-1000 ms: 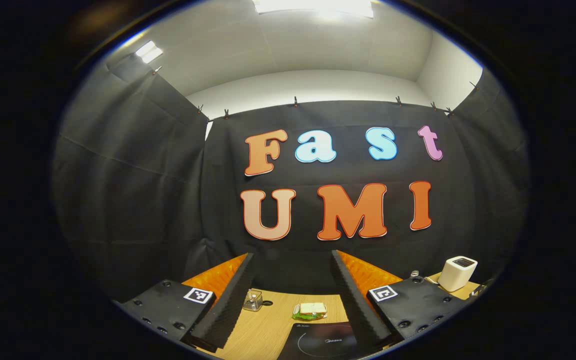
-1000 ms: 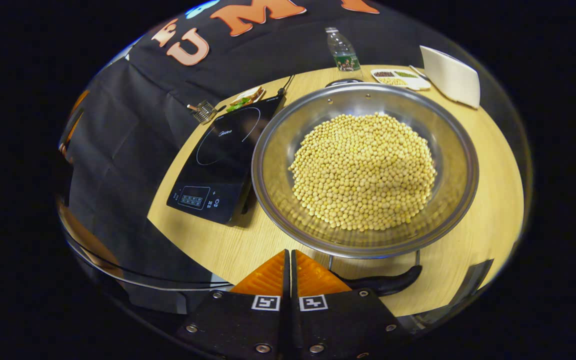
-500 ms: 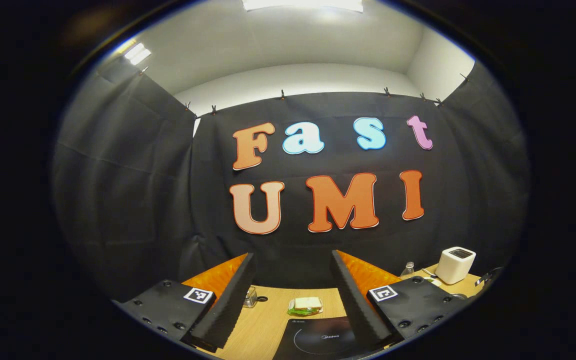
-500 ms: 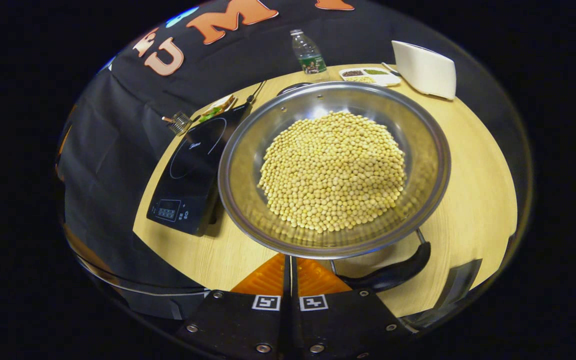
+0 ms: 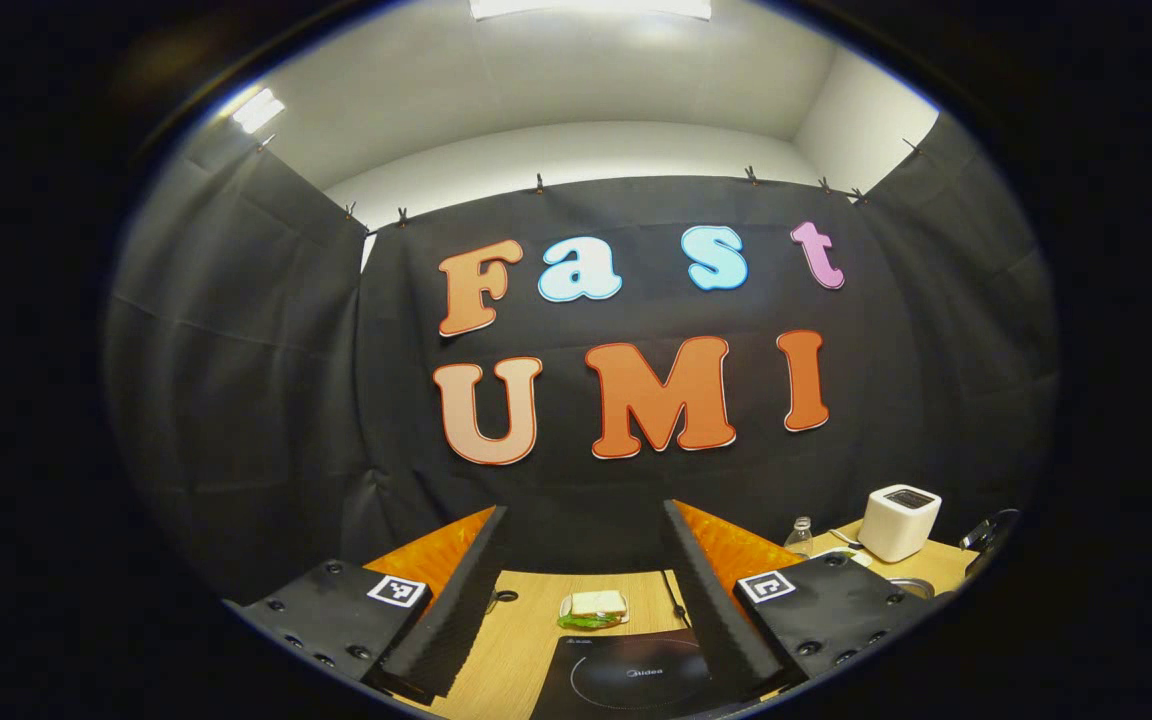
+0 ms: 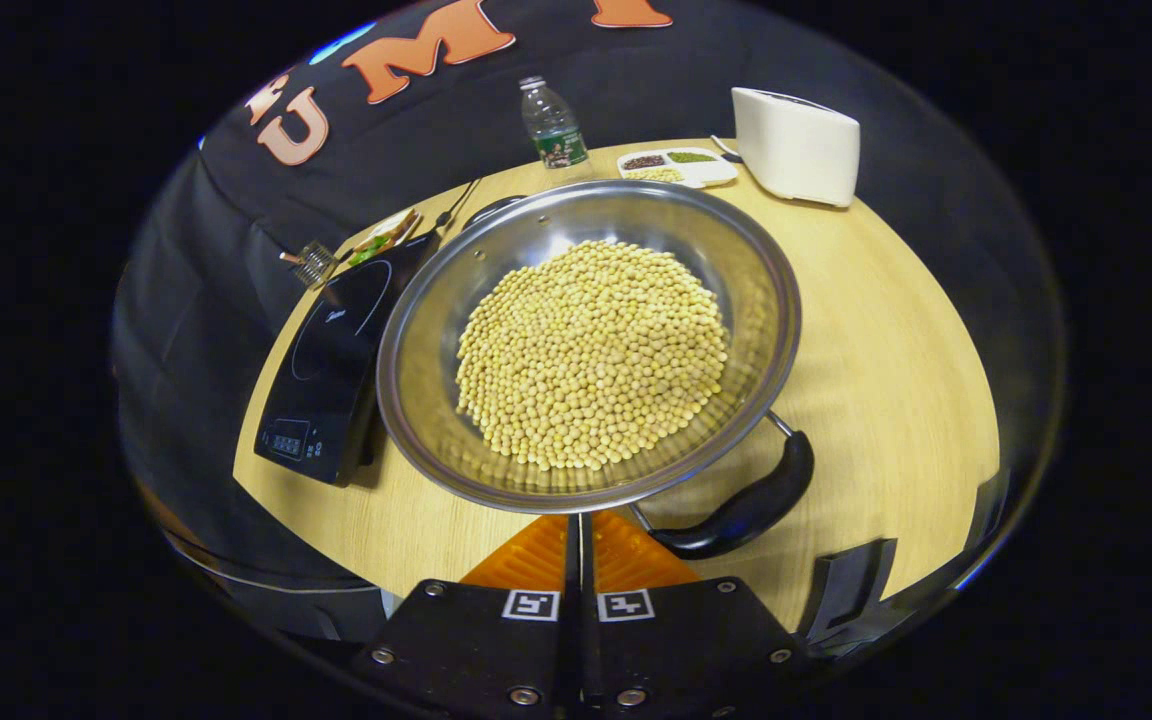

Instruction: First push the handle of the pot to place it horizontally, then grasp the pot with both hands and set it on the induction cooktop.

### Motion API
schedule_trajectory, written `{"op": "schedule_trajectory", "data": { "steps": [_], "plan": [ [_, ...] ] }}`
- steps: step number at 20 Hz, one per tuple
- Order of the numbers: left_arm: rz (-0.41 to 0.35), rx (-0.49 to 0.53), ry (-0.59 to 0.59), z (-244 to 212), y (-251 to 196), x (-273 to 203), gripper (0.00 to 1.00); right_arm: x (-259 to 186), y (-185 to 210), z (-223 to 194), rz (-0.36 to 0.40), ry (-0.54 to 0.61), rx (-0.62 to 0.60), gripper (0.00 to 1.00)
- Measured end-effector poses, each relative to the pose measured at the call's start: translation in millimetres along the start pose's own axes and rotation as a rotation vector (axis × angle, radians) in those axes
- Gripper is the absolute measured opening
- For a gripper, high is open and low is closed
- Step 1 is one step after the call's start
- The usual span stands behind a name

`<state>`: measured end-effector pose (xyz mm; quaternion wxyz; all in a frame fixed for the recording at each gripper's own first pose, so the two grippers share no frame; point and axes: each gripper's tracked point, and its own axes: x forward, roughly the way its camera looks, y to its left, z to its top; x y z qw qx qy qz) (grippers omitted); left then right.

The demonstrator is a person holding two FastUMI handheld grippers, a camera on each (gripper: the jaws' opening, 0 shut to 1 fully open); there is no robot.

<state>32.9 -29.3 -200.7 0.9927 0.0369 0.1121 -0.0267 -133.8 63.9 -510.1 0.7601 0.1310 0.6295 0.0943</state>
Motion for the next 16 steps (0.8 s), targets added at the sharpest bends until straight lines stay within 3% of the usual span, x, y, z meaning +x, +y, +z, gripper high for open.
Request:
{"op": "schedule_trajectory", "data": {
  "steps": [3,6,7,8,9,11,16],
  "plan": [
    [-0.012,-0.001,0.005,0.0,-8.3,2.7,1.0,-4.3,-21.3,9.7,-0.07,-0.03,-0.003,0.0],
    [-0.026,-0.002,0.009,-4.4,-16.6,0.8,0.94,-4.6,-38.0,16.9,-0.115,-0.052,0.004,0.0],
    [-0.031,-0.001,0.014,-6.1,-19.4,2.0,1.0,-5.0,-42.7,18.4,-0.127,-0.057,0.003,0.0],
    [-0.035,0.0,0.019,-8.4,-22.0,3.0,0.94,-4.3,-48.0,22.2,-0.143,-0.063,0.0,0.0],
    [-0.039,0.001,0.023,-10.3,-24.1,3.5,0.94,-5.3,-52.8,24.7,-0.159,-0.068,-0.003,0.0],
    [-0.043,0.005,0.03,-13.8,-26.6,4.3,1.0,-7.4,-61.3,30.3,-0.184,-0.077,-0.006,0.0],
    [-0.063,-0.001,0.044,-23.8,-33.2,0.2,1.0,-7.8,-71.6,39.7,-0.19,-0.089,0.01,0.0]
  ]
}}
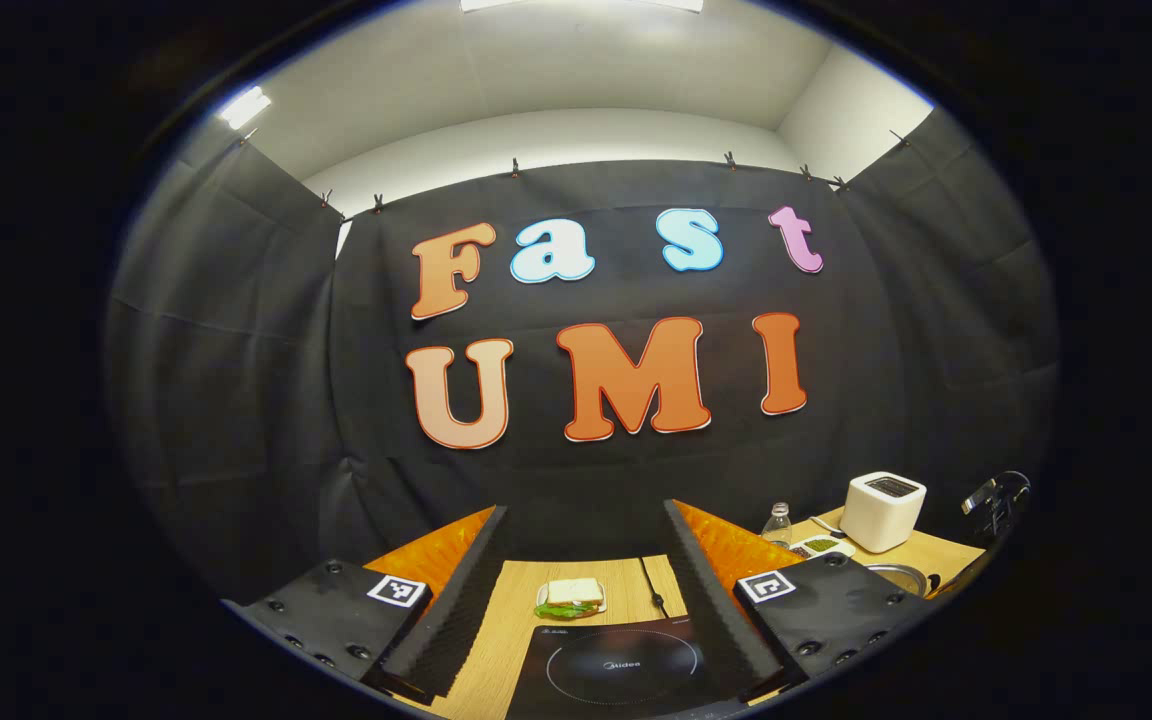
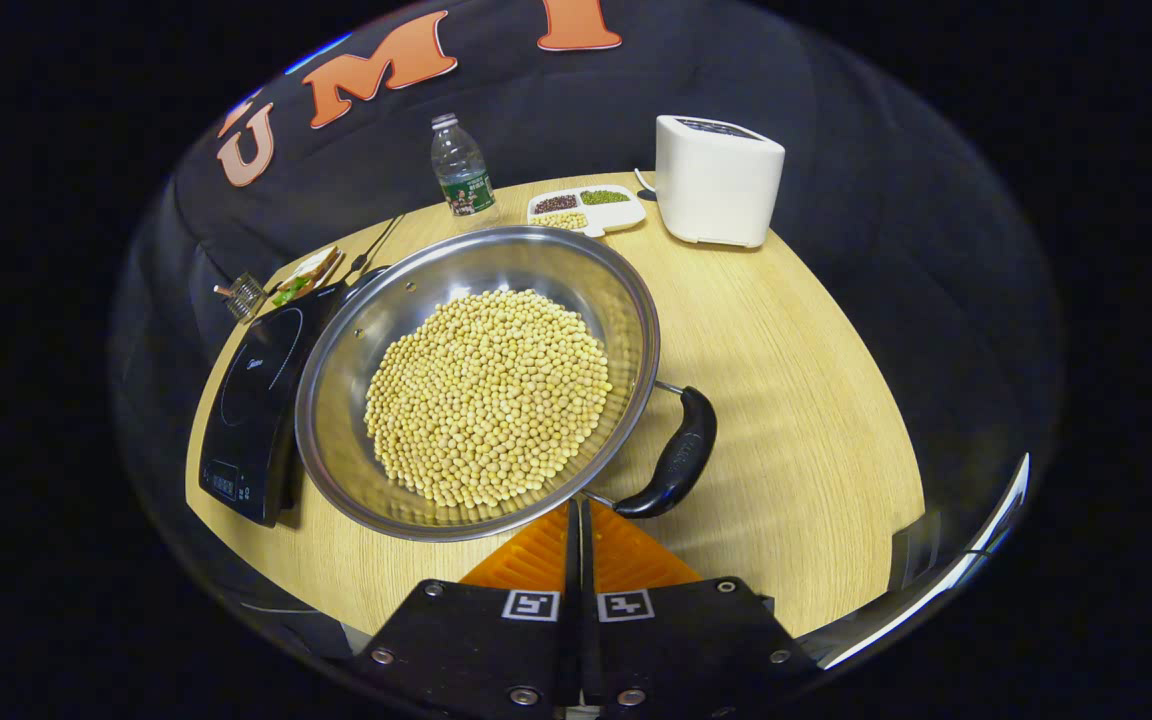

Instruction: First push the handle of the pot to place it horizontally, then grasp the pot with both hands and set it on the induction cooktop.

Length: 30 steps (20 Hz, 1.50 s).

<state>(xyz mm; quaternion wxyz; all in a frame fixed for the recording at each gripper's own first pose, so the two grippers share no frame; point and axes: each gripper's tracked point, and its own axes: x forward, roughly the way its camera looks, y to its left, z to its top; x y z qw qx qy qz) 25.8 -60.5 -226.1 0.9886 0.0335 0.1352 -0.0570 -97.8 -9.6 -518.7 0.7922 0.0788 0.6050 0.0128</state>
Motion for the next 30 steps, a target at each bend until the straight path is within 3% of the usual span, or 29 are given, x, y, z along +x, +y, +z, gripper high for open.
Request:
{"op": "schedule_trajectory", "data": {
  "steps": [4,10,11,13,16,21,30],
  "plan": [
    [-0.056,0.009,0.031,-22.0,-18.9,-3.0,0.98,0.6,-11.7,9.7,-0.017,-0.004,-0.002,0.0],
    [-0.084,0.036,0.062,-44.5,-34.1,1.1,1.0,11.1,-31.3,34.3,-0.087,-0.036,-0.05,0.0],
    [-0.089,0.031,0.074,-50.6,-37.0,3.2,0.94,13.0,-32.9,39.3,-0.102,-0.039,-0.055,0.0],
    [-0.097,0.022,0.1,-61.6,-41.8,6.7,1.0,16.1,-35.9,51.9,-0.131,-0.054,-0.06,0.0],
    [-0.13,-0.011,0.147,-79.3,-55.7,11.8,1.0,19.7,-40.0,70.9,-0.164,-0.074,-0.074,0.0],
    [-0.179,-0.066,0.251,-113.2,-83.0,25.9,1.0,31.0,-43.0,94.4,-0.157,-0.086,-0.057,0.0],
    [-0.253,-0.076,0.371,-152.4,-134.0,46.7,0.98,48.1,-48.4,119.1,-0.13,-0.051,-0.034,0.0]
  ]
}}
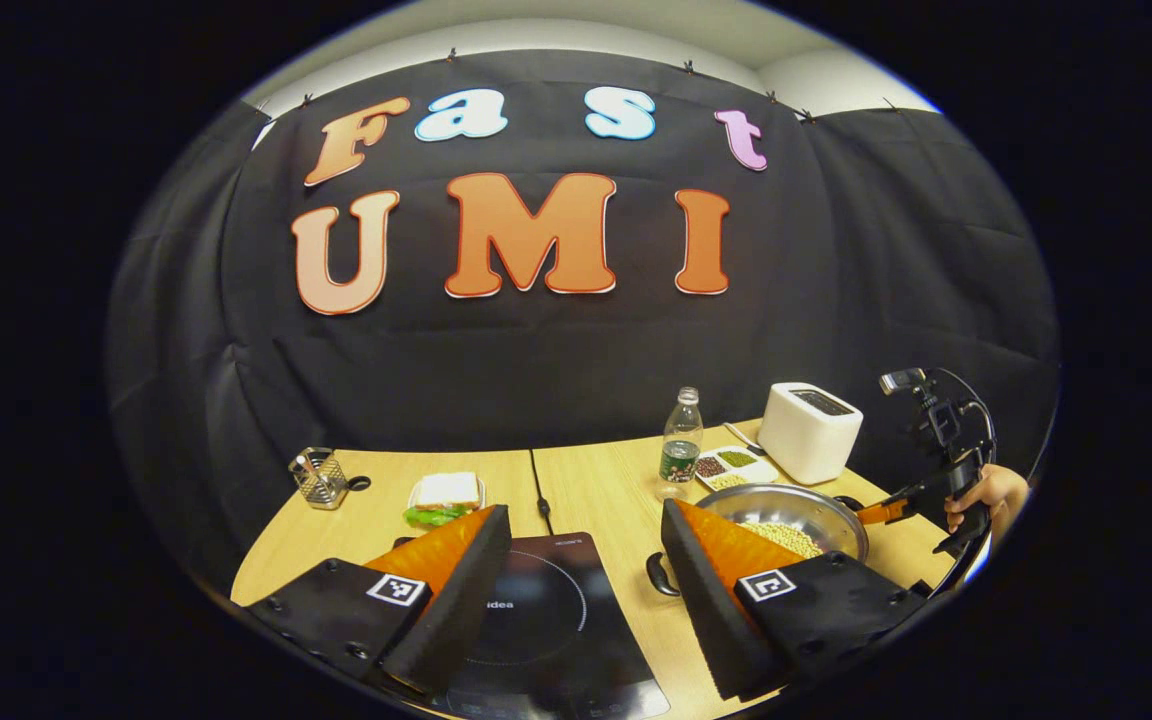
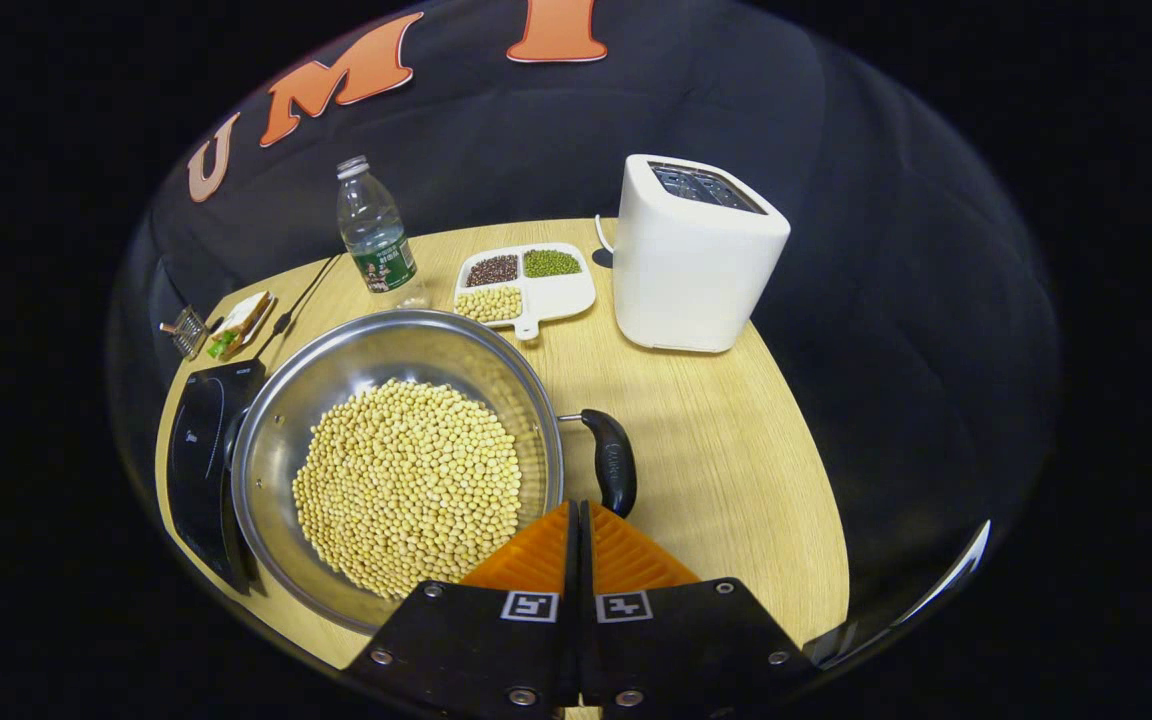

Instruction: First push the handle of the pot to place it horizontally, then grasp the pot with both hands and set it on the induction cooktop.

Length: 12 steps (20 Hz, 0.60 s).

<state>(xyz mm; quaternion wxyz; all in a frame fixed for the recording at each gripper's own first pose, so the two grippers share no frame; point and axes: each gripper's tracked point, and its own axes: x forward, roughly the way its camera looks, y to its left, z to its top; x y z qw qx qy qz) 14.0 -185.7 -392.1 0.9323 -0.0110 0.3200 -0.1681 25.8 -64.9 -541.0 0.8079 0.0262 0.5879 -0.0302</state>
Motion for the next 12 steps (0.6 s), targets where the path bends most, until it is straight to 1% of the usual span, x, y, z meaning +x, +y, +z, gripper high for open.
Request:
{"op": "schedule_trajectory", "data": {
  "steps": [2,3,4,6,7,9,10,11,12],
  "plan": [
    [-0.014,0.003,0.041,-11.8,-11.3,12.4,0.98,4.0,4.2,6.6,0.005,-0.001,0.005,0.0],
    [-0.018,0.006,0.07,-20.5,-16.6,19.3,1.0,4.5,4.0,7.5,0.012,0.001,0.008,0.0],
    [-0.022,0.008,0.099,-27.7,-21.4,27.0,1.0,3.5,4.3,6.4,0.017,0.005,0.01,0.0],
    [-0.029,0.012,0.168,-45.9,-31.1,41.7,1.0,-6.3,3.9,3.3,0.05,0.022,0.0,0.0],
    [-0.046,0.011,0.206,-53.7,-38.3,51.7,0.98,-10.8,5.3,8.3,0.066,0.012,0.007,0.0],
    [-0.077,0.004,0.284,-72.7,-54.7,64.5,0.98,-18.3,-1.6,24.5,0.06,-0.028,0.029,0.0],
    [-0.092,0.007,0.324,-81.1,-63.1,72.9,0.98,-19.5,-3.8,29.9,0.054,-0.036,0.032,0.03],
    [-0.098,0.009,0.371,-92.3,-68.5,80.2,1.0,-21.0,-3.8,31.9,0.055,-0.033,0.035,0.05],
    [-0.105,0.009,0.408,-102.3,-75.4,88.9,0.94,-21.3,-1.6,33.7,0.061,-0.026,0.038,0.14]
  ]
}}
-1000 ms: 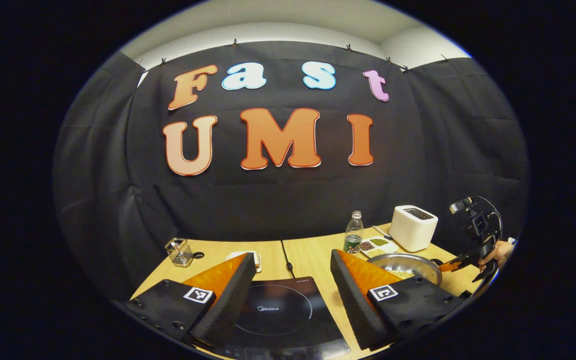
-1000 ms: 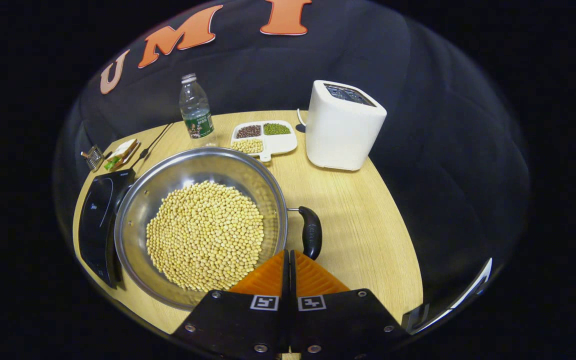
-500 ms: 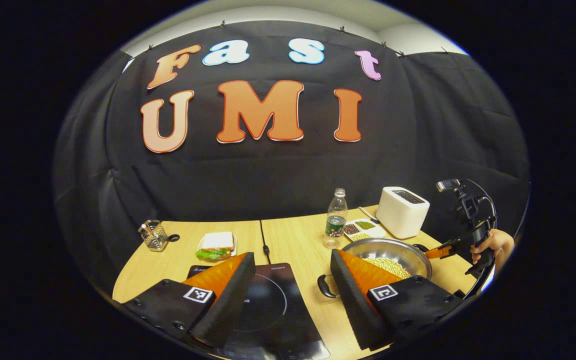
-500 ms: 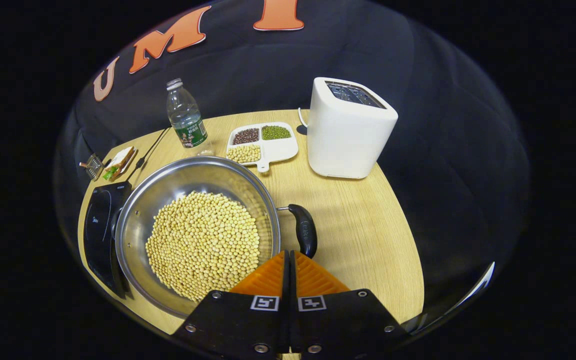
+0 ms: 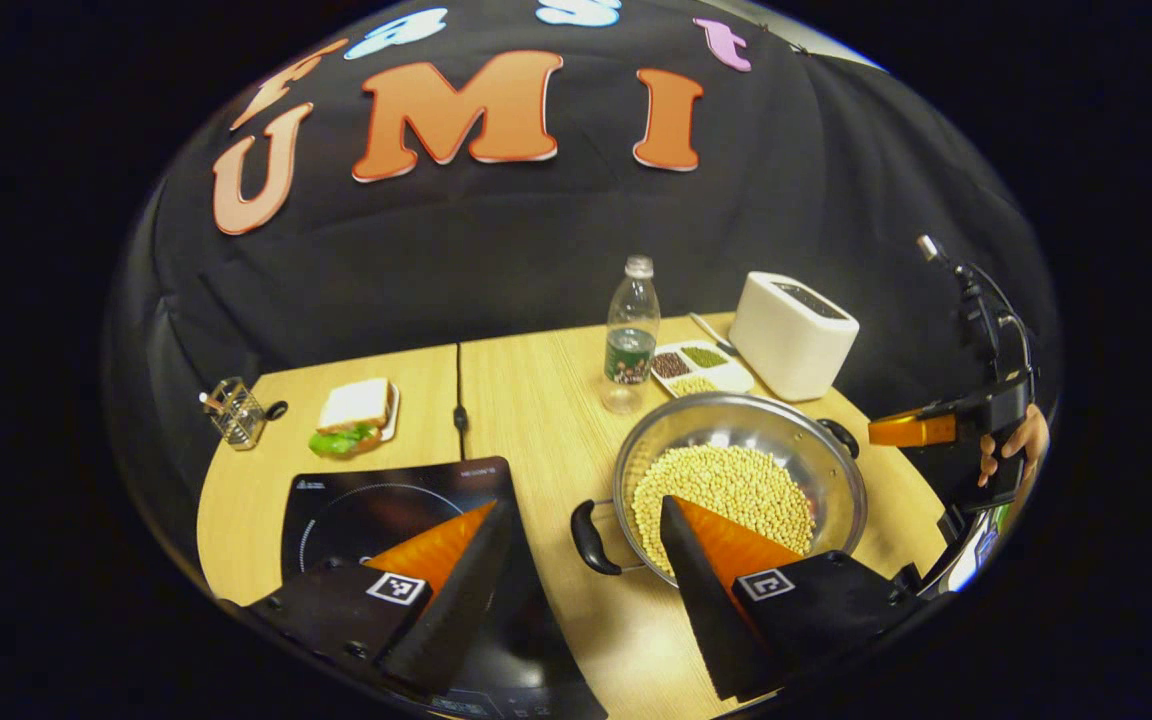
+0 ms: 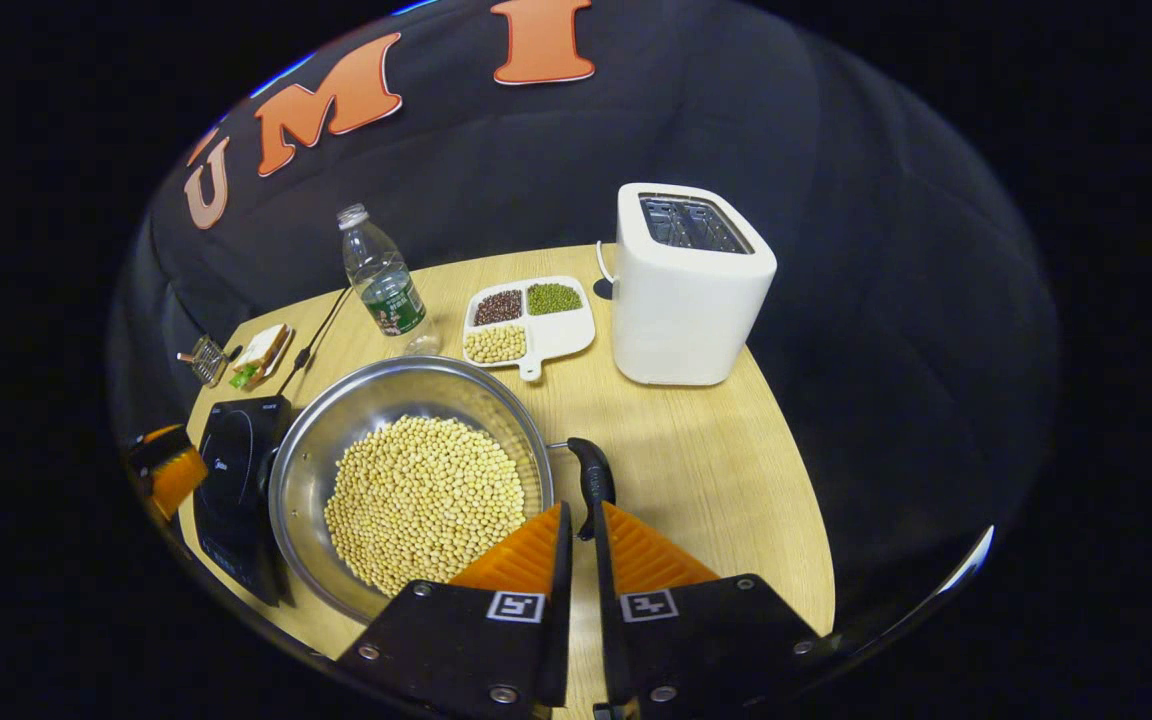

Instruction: First push the handle of the pot to place it horizontally, then grasp the pot with both hands and set it on the induction cooktop.

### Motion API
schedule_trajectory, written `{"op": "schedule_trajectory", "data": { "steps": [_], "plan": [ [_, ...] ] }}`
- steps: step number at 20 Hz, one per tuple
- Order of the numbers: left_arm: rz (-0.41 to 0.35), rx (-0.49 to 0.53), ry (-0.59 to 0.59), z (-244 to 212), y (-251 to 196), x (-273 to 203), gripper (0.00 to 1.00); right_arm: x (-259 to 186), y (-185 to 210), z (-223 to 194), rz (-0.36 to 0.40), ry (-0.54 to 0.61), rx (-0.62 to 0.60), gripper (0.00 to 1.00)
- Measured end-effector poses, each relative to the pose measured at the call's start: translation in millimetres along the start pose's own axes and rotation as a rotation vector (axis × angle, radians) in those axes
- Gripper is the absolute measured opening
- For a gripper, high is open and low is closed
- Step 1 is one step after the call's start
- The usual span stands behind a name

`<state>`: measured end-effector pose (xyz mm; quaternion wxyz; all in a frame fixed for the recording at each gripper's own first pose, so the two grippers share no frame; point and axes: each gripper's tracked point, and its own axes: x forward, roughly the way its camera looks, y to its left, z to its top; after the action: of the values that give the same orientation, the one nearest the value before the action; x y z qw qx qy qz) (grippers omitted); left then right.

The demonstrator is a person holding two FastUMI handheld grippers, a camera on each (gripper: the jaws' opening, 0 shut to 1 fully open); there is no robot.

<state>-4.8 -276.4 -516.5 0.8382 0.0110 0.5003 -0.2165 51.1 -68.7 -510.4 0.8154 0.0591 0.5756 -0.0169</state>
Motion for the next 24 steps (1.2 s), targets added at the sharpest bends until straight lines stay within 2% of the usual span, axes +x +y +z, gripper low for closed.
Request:
{"op": "schedule_trajectory", "data": {
  "steps": [1,2,3,4,6,7,8,10,15,18,20,21,24],
  "plan": [
    [-0.006,-0.007,0.038,-7.3,-4.7,9.9,0.98,2.2,-0.9,0.6,-0.001,0.005,0.003,0.18],
    [-0.017,-0.018,0.069,-11.8,-8.7,19.1,0.98,5.6,0.8,-0.5,-0.003,0.014,-0.005,0.32],
    [-0.015,-0.025,0.097,-16.6,-8.8,27.2,0.98,10.5,1.0,-3.4,-0.008,0.027,-0.02,0.31],
    [-0.006,-0.028,0.126,-21.5,-6.3,34.6,0.98,14.7,1.4,-4.6,-0.017,0.039,-0.035,0.48],
    [0.019,-0.048,0.173,-32.3,-2.2,46.7,0.94,24.3,2.7,-8.1,-0.025,0.066,-0.055,0.58],
    [0.019,-0.057,0.191,-35.9,-1.2,53.1,0.98,29.6,5.0,-10.1,-0.024,0.08,-0.059,0.6],
    [0.023,-0.065,0.214,-41.1,-0.5,58.0,0.98,35.4,6.9,-12.2,-0.026,0.096,-0.067,0.66],
    [0.033,-0.081,0.252,-52.5,0.0,66.4,0.95,48.7,4.8,-13.2,-0.056,0.11,-0.084,0.72],
    [0.054,-0.143,0.272,-66.3,-3.1,85.7,0.96,66.8,3.8,-17.3,-0.072,0.111,-0.082,0.73],
    [0.094,-0.136,0.25,-69.3,0.3,96.2,0.95,71.9,3.9,-17.6,-0.07,0.083,-0.067,0.7],
    [0.111,-0.15,0.22,-70.3,-0.7,105.1,0.9,73.6,4.6,-16.3,-0.057,0.051,-0.044,0.65],
    [0.113,-0.164,0.212,-71.8,-2.2,108.4,0.88,72.8,3.6,-17.0,-0.052,0.036,-0.042,0.68],
    [0.125,-0.206,0.174,-76.9,-5.3,118.7,0.82,72.9,5.1,-16.5,-0.05,-0.006,-0.058,0.67]
  ]
}}
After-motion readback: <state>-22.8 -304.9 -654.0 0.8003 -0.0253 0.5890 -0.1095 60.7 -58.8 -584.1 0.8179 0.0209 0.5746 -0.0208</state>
